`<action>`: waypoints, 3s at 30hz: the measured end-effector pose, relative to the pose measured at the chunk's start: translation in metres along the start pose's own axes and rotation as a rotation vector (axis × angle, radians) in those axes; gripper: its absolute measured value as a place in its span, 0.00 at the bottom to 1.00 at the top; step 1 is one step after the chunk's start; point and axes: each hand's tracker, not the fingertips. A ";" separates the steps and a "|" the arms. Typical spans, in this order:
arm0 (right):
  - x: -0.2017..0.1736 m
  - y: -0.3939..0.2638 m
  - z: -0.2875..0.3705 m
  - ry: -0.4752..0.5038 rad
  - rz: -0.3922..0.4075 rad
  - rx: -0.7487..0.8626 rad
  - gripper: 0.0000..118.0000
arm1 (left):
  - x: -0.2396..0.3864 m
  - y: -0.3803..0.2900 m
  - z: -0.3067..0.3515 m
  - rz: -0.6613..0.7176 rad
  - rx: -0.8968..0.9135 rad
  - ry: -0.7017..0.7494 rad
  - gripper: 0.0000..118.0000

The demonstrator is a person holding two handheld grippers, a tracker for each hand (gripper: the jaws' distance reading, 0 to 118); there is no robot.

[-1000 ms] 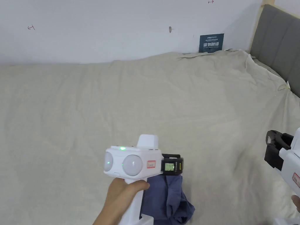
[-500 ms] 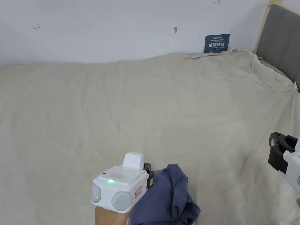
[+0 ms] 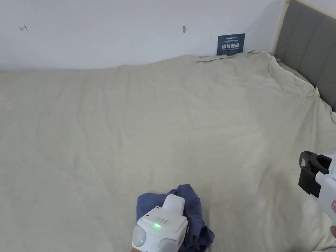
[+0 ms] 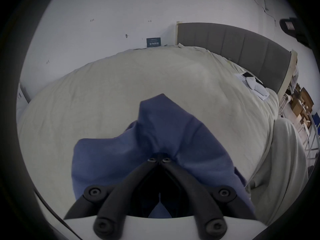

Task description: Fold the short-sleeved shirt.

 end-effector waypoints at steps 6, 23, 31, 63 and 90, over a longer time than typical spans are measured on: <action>0.007 -0.004 -0.004 -0.013 -0.011 -0.017 0.00 | 0.016 0.005 0.003 -0.007 0.049 -0.001 0.00; 0.008 -0.005 -0.007 -0.015 -0.014 -0.026 0.00 | 0.053 0.016 -0.003 -0.021 0.057 -0.064 0.00; 0.002 -0.001 -0.003 -0.010 -0.007 -0.013 0.00 | 0.046 0.042 0.031 0.048 0.209 -0.126 0.00; -0.104 0.009 0.006 0.068 0.066 0.275 0.00 | -0.152 0.041 0.198 0.247 0.648 0.397 0.00; -0.161 -0.105 -0.076 0.161 0.061 -0.046 0.00 | -0.160 -0.001 0.169 0.323 0.472 0.322 0.00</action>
